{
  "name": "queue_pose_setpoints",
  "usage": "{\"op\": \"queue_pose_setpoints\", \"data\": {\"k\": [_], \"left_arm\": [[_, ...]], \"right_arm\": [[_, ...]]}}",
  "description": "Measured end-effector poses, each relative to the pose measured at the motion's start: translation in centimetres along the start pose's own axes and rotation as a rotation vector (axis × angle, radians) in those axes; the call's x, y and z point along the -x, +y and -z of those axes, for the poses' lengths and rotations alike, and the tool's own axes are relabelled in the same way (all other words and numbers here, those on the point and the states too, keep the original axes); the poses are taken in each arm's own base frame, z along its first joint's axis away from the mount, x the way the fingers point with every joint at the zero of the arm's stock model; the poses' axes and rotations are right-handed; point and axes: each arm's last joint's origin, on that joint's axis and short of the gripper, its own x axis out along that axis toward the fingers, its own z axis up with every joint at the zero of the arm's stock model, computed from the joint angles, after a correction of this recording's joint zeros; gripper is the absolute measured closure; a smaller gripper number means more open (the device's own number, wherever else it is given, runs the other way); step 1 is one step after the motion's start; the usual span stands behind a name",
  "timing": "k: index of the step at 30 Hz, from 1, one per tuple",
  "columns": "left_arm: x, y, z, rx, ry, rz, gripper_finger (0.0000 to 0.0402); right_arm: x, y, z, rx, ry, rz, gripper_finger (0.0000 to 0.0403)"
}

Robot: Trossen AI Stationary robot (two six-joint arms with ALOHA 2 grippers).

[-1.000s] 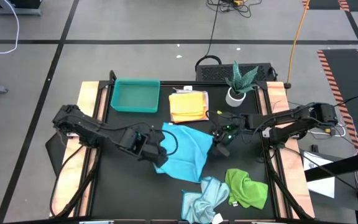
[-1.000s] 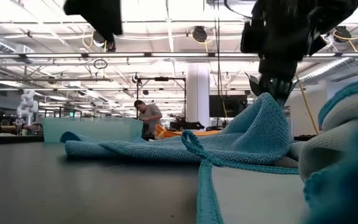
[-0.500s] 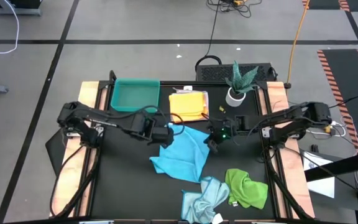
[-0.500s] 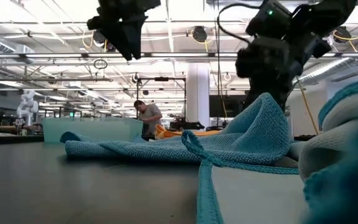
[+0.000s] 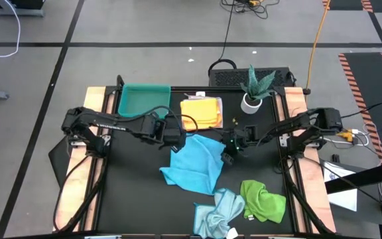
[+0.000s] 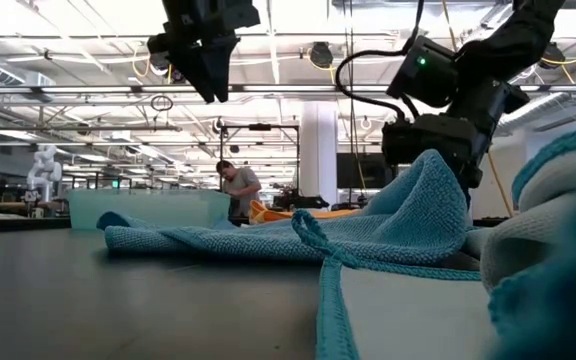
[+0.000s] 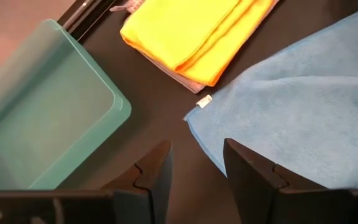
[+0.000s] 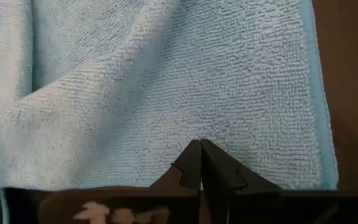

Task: Fold microfiber towels
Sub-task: Fold the blue microfiber towel

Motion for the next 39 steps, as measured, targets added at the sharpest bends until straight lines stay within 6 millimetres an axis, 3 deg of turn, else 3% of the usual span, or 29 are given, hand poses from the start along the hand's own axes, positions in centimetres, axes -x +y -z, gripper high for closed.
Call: {"op": "queue_pose_setpoints", "data": {"k": [10,19,25,31,35,39], "left_arm": [[-0.2,0.2,-0.2,-0.009,0.008,0.001,0.0254],[-0.2,0.2,-0.2,-0.023,0.01,0.001,0.0254],[-1.9,0.4,0.9,0.01,0.016,-0.056,0.0254],[-7.2,-0.3,2.6,0.107,-0.012,0.07,0.0254],[-9.8,-0.3,3.4,0.166,-0.078,0.137,0.0254],[-11.0,0.4,4.2,0.167,-0.038,0.133,0.0254]], "right_arm": [[0.7,-3.1,-1.1,0.092,-0.046,0.204,0.0403],[2.2,-5.3,-1.6,0.122,-0.046,0.254,0.0403],[6.4,-3.1,-1.9,0.066,-0.166,0.033,0.0403],[10.6,-0.6,-1.2,0.023,-0.307,-0.142,0.0403],[11.8,0.4,-0.6,-0.005,-0.34,-0.195,0.0403],[12.2,0.8,-0.4,-0.014,-0.358,-0.201,0.0403]]}}
